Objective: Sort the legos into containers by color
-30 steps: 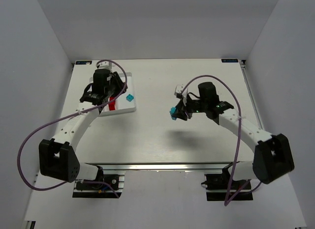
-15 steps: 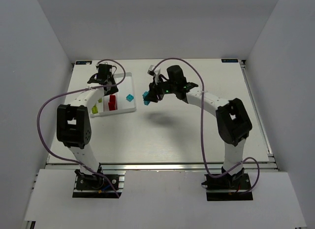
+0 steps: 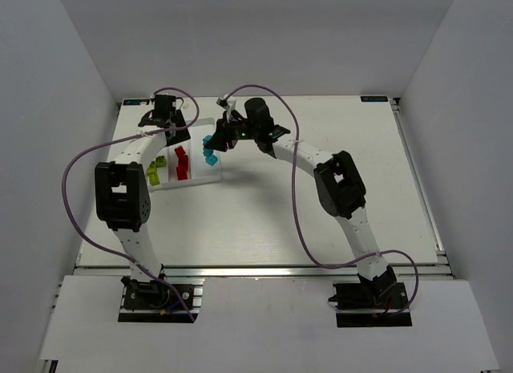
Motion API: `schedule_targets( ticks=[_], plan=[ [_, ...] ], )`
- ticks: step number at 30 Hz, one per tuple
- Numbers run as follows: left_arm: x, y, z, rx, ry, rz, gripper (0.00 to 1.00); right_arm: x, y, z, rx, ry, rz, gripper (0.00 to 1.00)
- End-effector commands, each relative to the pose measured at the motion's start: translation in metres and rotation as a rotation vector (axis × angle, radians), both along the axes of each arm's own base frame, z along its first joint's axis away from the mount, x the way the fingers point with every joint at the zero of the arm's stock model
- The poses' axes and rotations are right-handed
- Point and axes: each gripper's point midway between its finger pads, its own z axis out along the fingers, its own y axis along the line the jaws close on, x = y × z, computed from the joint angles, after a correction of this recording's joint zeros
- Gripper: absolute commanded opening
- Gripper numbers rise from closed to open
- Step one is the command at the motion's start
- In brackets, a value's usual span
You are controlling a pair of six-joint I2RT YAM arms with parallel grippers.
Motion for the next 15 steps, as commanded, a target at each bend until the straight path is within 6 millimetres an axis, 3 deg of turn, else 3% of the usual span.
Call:
schedule_targets(
  ticks=[1, 3, 7, 8, 9, 10, 11, 12, 13, 14, 15],
  plan=[
    [0.004, 0.004, 0.013, 0.005, -0.012, -0.004, 0.71, 0.006, 0.018, 0.03, 0.092, -0.013, 0.002, 0.0],
    [0.003, 0.004, 0.016, 0.007, -0.013, -0.008, 0.83, 0.007, 0.021, 0.019, 0.087, 0.003, 0.002, 0.0],
    [-0.004, 0.0, 0.033, -0.014, -0.04, -0.023, 0.84, 0.001, 0.028, -0.002, 0.067, 0.038, 0.012, 0.05],
    [-0.007, -0.002, 0.051, -0.032, -0.083, -0.023, 0.85, -0.002, 0.031, -0.007, 0.061, 0.045, 0.016, 0.07],
    [-0.014, -0.005, 0.051, -0.047, -0.087, -0.03, 0.85, -0.001, 0.03, -0.01, 0.057, 0.049, 0.011, 0.16],
    [-0.02, -0.012, 0.079, -0.085, -0.155, -0.052, 0.86, -0.004, 0.032, -0.015, 0.048, 0.058, 0.014, 0.19],
    [-0.026, -0.014, 0.088, -0.1, -0.183, -0.066, 0.86, -0.003, 0.031, -0.018, 0.043, 0.058, 0.008, 0.23],
    [-0.039, -0.017, 0.081, -0.113, -0.172, -0.078, 0.87, -0.003, 0.032, -0.019, 0.038, 0.054, 0.005, 0.35],
    [-0.048, -0.026, 0.09, -0.15, -0.197, -0.121, 0.95, -0.001, 0.03, -0.024, 0.026, 0.056, -0.003, 0.42],
    [-0.06, -0.029, 0.123, -0.163, -0.297, -0.152, 0.96, 0.0, 0.03, -0.025, 0.02, 0.053, -0.008, 0.49],
    [-0.069, -0.032, 0.132, -0.172, -0.335, -0.17, 0.98, 0.0, 0.029, -0.026, 0.016, 0.049, -0.008, 0.65]
  ],
)
